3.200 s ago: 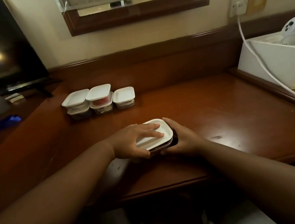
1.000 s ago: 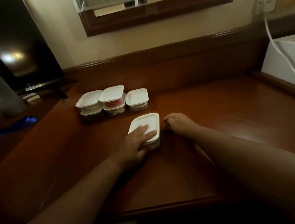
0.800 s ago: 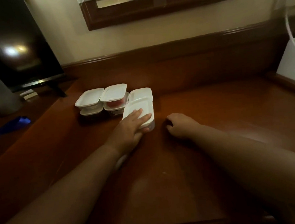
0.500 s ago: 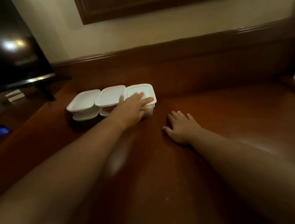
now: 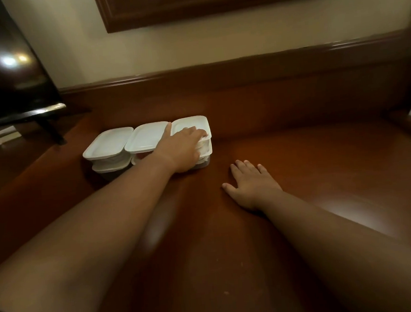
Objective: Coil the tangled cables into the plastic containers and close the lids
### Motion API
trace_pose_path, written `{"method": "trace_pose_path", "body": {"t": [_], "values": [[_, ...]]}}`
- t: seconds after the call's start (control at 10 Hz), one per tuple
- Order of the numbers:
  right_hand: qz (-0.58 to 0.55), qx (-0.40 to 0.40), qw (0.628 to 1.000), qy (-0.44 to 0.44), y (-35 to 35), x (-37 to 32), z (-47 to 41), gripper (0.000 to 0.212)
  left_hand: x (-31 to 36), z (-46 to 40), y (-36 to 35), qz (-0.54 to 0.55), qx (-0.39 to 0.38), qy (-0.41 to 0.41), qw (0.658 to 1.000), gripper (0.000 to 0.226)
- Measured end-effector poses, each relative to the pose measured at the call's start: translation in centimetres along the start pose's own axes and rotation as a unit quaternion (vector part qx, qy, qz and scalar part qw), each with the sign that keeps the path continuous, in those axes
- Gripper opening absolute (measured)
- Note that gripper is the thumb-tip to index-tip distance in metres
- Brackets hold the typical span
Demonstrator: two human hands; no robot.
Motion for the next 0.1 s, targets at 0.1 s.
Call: {"method": "trace_pose_path", "body": {"t": [0.1], "values": [[-0.005, -0.013, 1.000, 0.010, 0.10, -0.17, 0.22, 0.080, 0.69, 1.98, 0.31, 0.007, 0.041, 0.014, 0.999, 0.062]]}}
Point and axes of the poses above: each hand's wrist, its own z-axis away from the middle knuckle, its own y-axis out of the back of the hand, x = y × z, the point moved 8 cm from there along -z, towards the middle knuckle, and after that the axes turned 8 degrees about z, right-handed, at the moved point
